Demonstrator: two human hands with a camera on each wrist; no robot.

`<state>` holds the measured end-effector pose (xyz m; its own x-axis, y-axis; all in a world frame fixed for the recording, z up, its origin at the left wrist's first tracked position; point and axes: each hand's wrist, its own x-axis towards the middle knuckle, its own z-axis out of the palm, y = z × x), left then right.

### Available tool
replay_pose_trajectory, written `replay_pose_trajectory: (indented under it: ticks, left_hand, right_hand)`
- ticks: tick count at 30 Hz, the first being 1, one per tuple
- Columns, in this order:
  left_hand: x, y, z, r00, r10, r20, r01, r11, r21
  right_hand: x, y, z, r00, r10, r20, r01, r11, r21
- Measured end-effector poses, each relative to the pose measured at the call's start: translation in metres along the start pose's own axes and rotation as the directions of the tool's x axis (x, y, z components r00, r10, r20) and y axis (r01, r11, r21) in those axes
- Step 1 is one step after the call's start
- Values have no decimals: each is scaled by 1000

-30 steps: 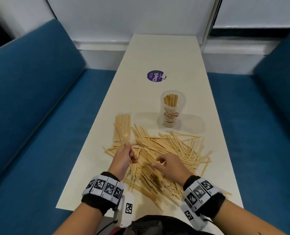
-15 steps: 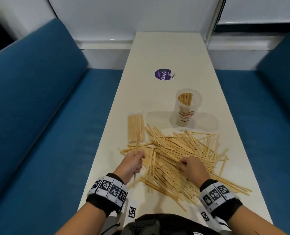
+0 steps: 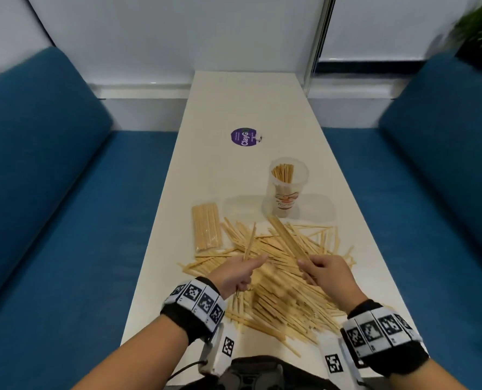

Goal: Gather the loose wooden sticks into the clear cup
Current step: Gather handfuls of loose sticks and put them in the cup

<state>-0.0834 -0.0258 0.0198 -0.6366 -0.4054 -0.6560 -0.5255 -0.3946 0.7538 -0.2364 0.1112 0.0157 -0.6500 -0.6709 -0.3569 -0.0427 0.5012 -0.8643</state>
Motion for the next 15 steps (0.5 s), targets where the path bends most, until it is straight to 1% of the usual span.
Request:
replay_pose_trajectory:
  ticks: [2,3,5,8,11,13,15]
  left_hand:
    - [1,10,10,1000,1,24,-1,1000,4]
    - [3,15,14,999,15,29,-15,1000,-7]
    - [10,23,22,999,44,-3,-44,997,-57]
    - [18,30,34,993,61,-102,-68,996,-63]
    - [24,26,43,967,60,-247,-69,997,-27]
    - [25,22,43,953,93,-289,-110,993,-42]
    - [23,18,38,941,113,-320,-151,984,-95]
  right_hand:
    - [1,-5,1,999,14,31,-18,991,131]
    - [1,-9,2,998,10,70,-22,984,178]
    - [0,-14,8,987,-15,162,-17,980,197]
    - [2,-18,18,965,-78,252,39,987,155]
    - [6,-19,26,947,-160,279,149,987,61]
    - [6,-18,30,931,-214,295,233,972,-32]
    - [5,-18,33,913,-225,340,268,960,-85]
